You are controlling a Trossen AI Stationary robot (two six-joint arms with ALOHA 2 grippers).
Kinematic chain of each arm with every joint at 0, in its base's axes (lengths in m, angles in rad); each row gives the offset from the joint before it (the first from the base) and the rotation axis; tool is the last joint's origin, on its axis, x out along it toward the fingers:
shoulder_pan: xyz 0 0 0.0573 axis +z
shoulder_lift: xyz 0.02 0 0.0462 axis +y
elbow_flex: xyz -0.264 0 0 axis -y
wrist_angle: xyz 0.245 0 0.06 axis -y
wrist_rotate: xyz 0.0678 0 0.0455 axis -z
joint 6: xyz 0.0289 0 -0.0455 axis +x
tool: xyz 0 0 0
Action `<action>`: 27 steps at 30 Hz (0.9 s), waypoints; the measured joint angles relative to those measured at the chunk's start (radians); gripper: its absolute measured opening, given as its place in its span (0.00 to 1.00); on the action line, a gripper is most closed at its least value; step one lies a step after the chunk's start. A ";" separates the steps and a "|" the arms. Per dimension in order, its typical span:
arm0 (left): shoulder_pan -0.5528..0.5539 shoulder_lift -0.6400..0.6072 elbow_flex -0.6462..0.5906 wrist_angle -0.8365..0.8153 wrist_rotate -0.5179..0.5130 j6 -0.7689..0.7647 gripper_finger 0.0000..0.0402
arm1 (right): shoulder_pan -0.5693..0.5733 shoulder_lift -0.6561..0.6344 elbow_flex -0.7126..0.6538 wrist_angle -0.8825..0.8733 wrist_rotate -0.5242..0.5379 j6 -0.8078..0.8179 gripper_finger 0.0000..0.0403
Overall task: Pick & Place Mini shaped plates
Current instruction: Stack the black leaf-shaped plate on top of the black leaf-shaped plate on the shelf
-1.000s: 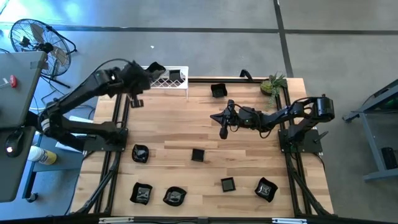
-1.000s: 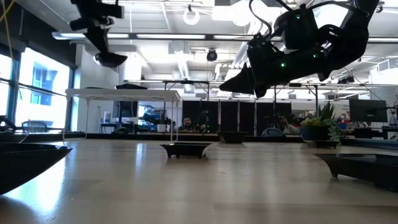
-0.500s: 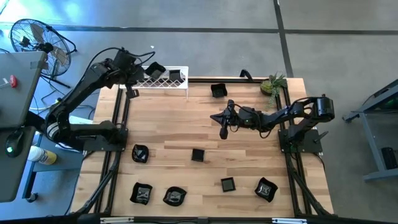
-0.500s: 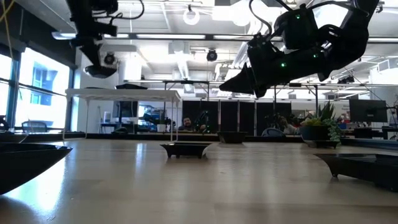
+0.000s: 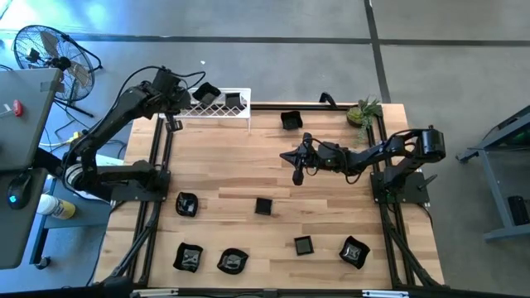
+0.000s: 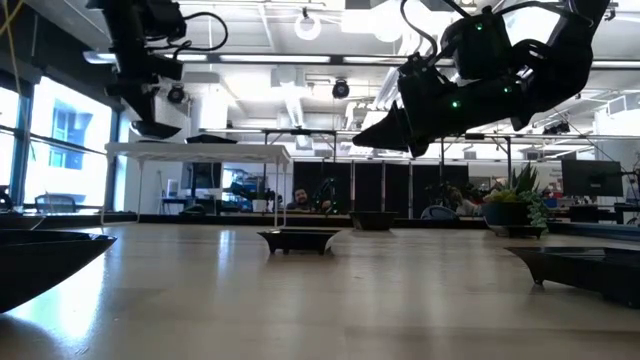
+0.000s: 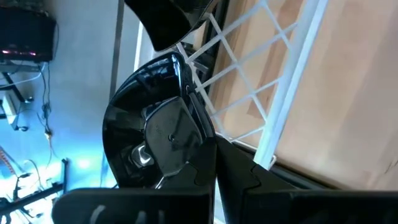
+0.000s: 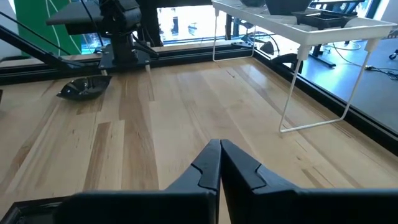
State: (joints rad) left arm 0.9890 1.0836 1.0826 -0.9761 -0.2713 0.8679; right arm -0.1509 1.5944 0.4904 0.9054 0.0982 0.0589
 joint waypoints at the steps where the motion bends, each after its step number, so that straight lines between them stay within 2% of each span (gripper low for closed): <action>1: 0.000 0.001 -0.001 0.005 -0.001 0.000 0.00 | 0.000 0.000 0.000 0.000 0.000 0.000 0.01; 12: 0.000 0.033 -0.001 0.035 -0.013 0.022 0.00 | 0.000 0.000 0.000 0.000 0.000 0.000 0.01; 18: 0.000 0.081 -0.001 0.040 -0.081 0.022 0.00 | 0.000 0.000 0.000 -0.003 0.000 0.000 0.01; 27: 0.000 0.080 0.000 0.052 -0.103 0.014 0.01 | 0.000 0.000 0.000 -0.003 0.000 0.000 0.02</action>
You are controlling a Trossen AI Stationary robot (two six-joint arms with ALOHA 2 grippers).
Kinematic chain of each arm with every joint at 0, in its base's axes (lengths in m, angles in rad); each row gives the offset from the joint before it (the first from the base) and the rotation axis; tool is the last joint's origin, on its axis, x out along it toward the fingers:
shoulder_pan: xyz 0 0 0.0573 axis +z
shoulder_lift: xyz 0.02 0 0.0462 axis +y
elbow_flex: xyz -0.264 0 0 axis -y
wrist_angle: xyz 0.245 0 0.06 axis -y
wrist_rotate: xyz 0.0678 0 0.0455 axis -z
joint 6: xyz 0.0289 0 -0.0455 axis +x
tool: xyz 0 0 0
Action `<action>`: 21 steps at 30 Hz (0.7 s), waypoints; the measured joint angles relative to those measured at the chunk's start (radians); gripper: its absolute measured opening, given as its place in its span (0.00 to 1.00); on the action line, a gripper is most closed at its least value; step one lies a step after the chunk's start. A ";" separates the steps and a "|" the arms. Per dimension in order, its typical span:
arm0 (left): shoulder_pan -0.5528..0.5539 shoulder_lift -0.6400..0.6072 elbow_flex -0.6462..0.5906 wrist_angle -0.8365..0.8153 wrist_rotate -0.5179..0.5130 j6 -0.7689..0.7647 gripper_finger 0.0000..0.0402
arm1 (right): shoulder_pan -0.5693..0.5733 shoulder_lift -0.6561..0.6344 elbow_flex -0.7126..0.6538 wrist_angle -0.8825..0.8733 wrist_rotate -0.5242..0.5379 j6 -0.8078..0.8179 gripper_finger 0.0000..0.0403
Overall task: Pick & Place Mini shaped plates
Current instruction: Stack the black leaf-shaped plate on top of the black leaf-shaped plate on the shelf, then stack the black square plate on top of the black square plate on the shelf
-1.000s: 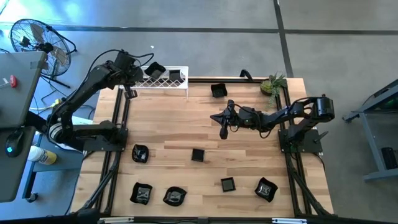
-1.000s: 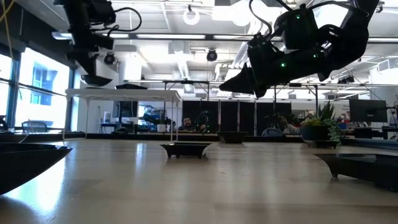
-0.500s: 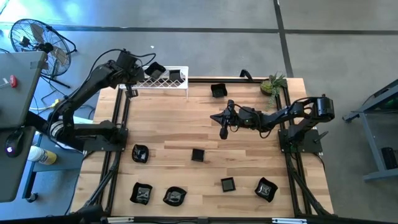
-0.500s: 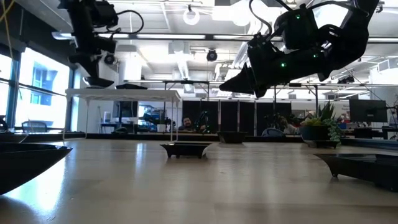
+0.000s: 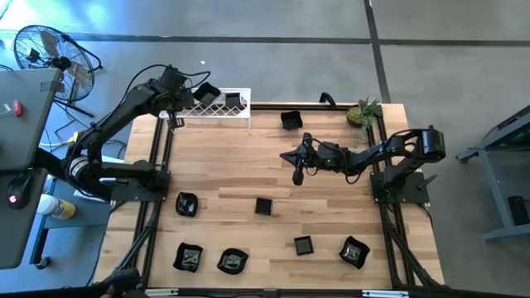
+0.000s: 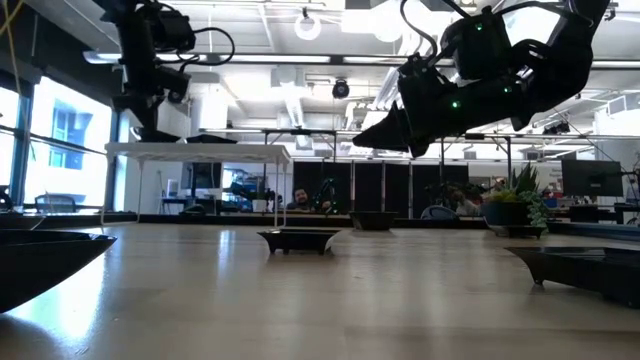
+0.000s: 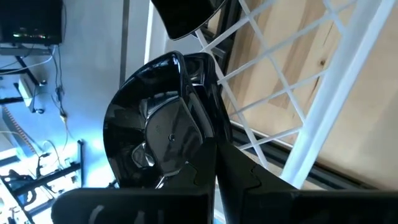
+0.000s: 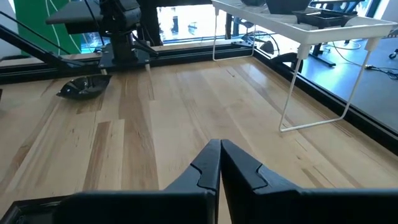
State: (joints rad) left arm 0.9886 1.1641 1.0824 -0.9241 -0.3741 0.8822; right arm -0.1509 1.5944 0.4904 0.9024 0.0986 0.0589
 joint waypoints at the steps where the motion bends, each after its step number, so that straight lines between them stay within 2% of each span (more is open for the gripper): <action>1: 0.000 0.000 0.000 0.000 -0.001 -0.001 0.02 | 0.000 0.000 0.000 0.000 0.000 0.000 0.02; 11: -0.001 0.000 0.000 0.004 -0.028 -0.023 0.21 | 0.000 0.000 0.000 0.000 0.000 0.000 0.01; 16: -0.001 -0.023 0.030 0.009 -0.046 -0.029 0.22 | 0.000 0.000 0.000 0.000 0.000 0.000 0.01; 21: -0.001 -0.051 0.073 -0.023 0.042 -0.083 0.22 | 0.000 0.000 0.000 0.000 0.000 0.000 0.00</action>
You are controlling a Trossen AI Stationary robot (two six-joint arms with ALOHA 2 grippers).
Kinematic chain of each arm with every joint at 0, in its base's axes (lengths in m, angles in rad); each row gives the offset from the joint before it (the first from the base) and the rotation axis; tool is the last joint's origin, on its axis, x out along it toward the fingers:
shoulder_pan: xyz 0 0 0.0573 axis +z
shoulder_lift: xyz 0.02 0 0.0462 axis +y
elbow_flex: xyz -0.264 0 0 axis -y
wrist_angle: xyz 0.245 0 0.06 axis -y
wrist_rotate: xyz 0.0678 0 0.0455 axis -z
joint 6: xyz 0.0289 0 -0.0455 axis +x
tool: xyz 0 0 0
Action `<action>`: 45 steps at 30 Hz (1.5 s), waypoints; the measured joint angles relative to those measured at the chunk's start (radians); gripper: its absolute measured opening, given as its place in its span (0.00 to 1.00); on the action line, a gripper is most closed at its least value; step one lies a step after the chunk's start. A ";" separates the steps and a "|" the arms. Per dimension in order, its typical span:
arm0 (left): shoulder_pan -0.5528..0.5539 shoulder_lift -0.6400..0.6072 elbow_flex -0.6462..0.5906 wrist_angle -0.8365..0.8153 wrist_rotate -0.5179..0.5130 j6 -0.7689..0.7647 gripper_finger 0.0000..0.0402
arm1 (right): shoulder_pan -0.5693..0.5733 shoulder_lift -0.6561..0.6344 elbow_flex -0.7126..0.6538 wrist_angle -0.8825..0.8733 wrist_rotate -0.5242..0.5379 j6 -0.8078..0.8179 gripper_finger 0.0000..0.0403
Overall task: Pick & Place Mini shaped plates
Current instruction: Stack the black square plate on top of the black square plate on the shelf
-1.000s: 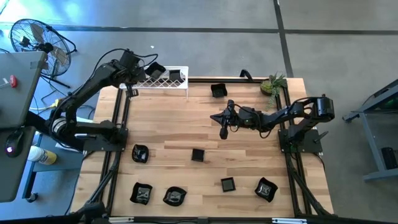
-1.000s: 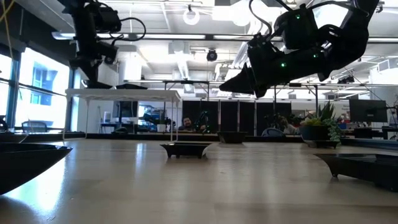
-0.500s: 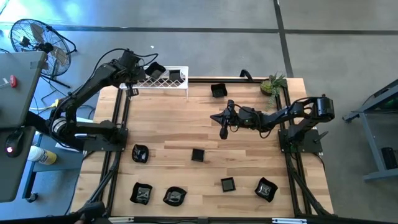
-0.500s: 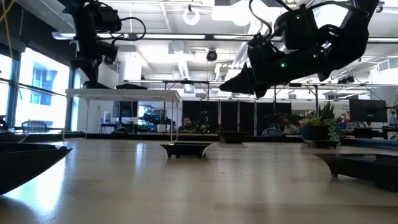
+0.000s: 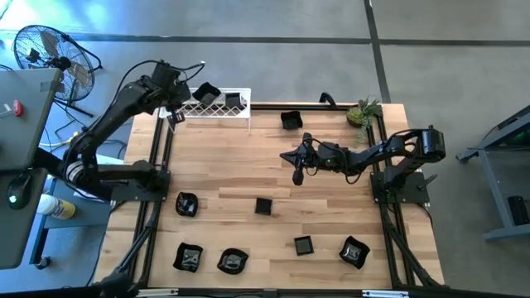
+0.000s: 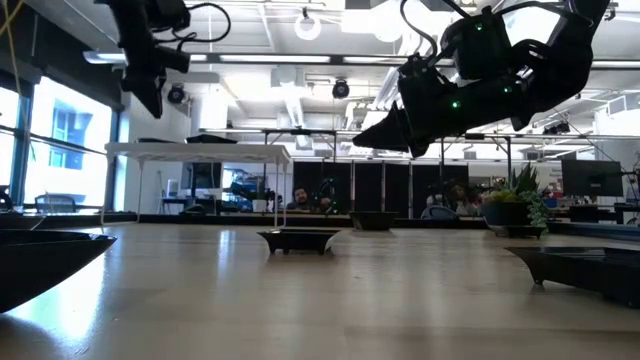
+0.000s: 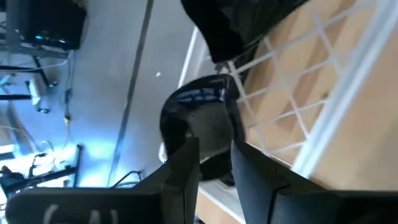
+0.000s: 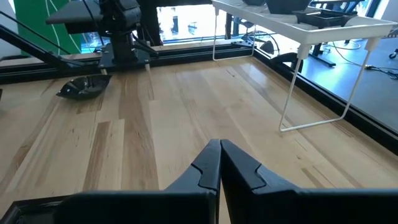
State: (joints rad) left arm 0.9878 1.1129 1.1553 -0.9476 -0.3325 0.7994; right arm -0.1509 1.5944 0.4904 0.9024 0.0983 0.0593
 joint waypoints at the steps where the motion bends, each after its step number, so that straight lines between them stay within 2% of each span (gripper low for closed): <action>1: 0.000 -0.003 0.000 -0.012 0.005 -0.004 0.21 | 0.000 0.000 0.000 0.000 0.000 0.000 0.01; 8: 0.000 -0.005 0.000 -0.057 0.014 -0.069 0.08 | 0.000 0.000 0.000 0.000 0.000 0.000 0.01; 11: 0.000 -0.032 -0.001 -0.047 0.096 -0.143 0.01 | 0.000 0.000 0.000 0.000 0.000 0.000 0.00; 13: 0.000 -0.059 -0.002 -0.018 0.184 -0.227 0.01 | 0.000 0.000 0.000 0.000 0.000 0.005 0.01; 18: -0.020 -0.161 -0.070 0.075 0.321 -0.390 0.00 | 0.000 0.000 0.000 0.000 0.000 0.018 0.02; 25: -0.183 -0.349 -0.297 0.352 0.427 -0.582 0.00 | 0.000 0.000 0.000 0.000 -0.014 0.053 0.01; 30: -0.334 -0.455 -0.507 0.616 0.428 -0.705 0.00 | 0.000 0.000 0.000 0.000 -0.034 0.055 0.02; 35: -0.464 -0.492 -0.684 0.871 0.408 -0.796 0.00 | 0.000 -0.007 0.000 -0.007 -0.049 0.100 0.01; 39: -0.553 -0.488 -0.799 1.060 0.367 -0.828 0.00 | 0.001 -0.094 0.000 -0.149 -0.129 0.152 0.01; 42: -0.608 -0.486 -0.872 1.175 0.325 -0.829 0.00 | 0.002 -0.212 0.000 -0.359 -0.145 0.174 0.03; 45: -0.654 -0.487 -0.938 1.258 0.285 -0.831 0.00 | 0.001 -0.347 0.000 -0.605 -0.115 0.188 0.06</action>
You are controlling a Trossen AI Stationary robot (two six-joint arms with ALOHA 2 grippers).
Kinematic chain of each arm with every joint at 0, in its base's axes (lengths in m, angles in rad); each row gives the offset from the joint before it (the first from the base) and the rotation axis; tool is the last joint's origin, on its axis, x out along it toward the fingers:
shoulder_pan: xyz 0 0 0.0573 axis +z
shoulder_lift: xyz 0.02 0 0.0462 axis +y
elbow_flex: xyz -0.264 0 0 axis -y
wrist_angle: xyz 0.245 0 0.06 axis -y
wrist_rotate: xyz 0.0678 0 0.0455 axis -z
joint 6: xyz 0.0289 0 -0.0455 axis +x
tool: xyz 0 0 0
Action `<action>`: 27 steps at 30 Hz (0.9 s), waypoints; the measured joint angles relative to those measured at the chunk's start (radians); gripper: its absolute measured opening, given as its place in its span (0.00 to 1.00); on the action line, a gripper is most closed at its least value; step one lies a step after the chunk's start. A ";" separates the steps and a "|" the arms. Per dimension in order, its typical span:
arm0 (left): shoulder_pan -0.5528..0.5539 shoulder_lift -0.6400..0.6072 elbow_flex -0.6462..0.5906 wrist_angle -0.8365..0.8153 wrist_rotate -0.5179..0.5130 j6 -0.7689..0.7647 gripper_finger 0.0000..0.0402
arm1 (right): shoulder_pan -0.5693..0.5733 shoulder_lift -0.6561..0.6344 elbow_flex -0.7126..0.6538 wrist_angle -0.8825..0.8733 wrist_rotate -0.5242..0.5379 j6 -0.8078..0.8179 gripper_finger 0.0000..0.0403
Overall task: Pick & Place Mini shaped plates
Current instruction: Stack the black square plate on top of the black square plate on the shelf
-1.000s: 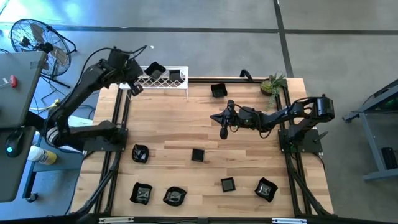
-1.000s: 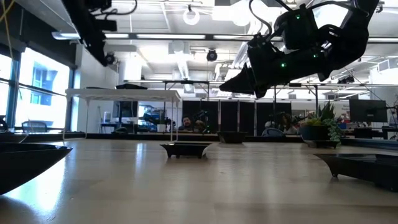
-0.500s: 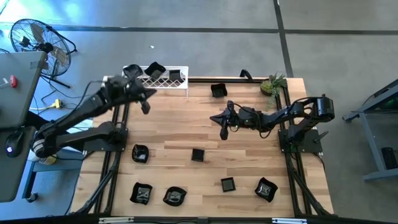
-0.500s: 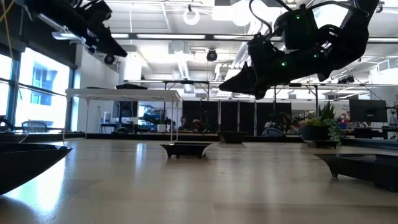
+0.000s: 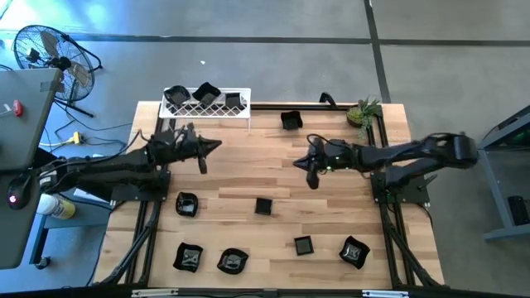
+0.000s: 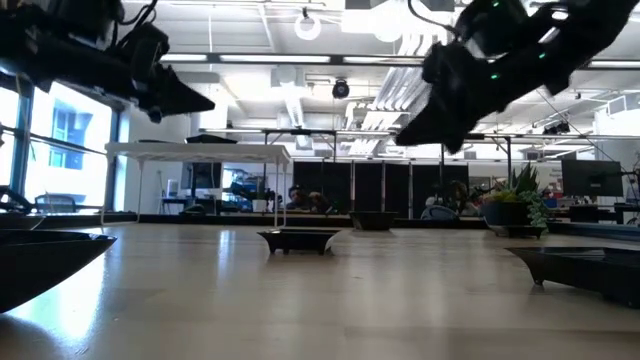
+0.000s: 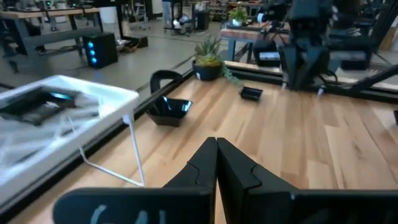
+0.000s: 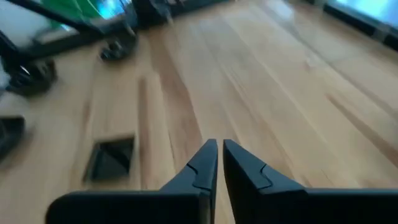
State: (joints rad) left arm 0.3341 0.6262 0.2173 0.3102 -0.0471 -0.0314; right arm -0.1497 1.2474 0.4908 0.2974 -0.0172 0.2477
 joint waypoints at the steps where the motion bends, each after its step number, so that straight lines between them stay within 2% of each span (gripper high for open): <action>1: -0.013 0.000 -0.019 0.021 -0.014 -0.001 0.00 | 0.000 -0.045 0.000 -0.083 0.023 0.016 0.08; 8: -0.049 0.000 -0.093 0.084 -0.042 -0.038 0.00 | 0.000 -0.275 0.000 -0.655 0.158 0.168 0.20; 11: -0.047 0.000 -0.098 0.079 -0.042 -0.045 0.00 | 0.000 -0.307 0.000 -0.800 0.178 0.221 0.24; 13: -0.047 0.000 -0.098 0.086 -0.042 -0.045 0.00 | 0.000 -0.305 0.000 -0.843 0.155 0.227 0.26; 16: -0.047 0.000 -0.098 0.082 -0.042 -0.044 0.00 | 0.034 -0.276 0.000 -0.797 0.014 0.230 0.28; 19: -0.047 0.000 -0.098 0.082 -0.040 -0.047 0.00 | 0.125 -0.224 0.000 -0.707 -0.098 0.274 0.28; 27: -0.047 0.000 -0.098 0.084 -0.018 -0.058 0.00 | 0.406 -0.026 0.000 -0.334 -0.154 0.376 0.28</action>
State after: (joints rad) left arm 0.2874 0.6266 0.1192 0.3943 -0.0650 -0.0898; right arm 0.2564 1.2210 0.4908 -0.0367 -0.1714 0.6235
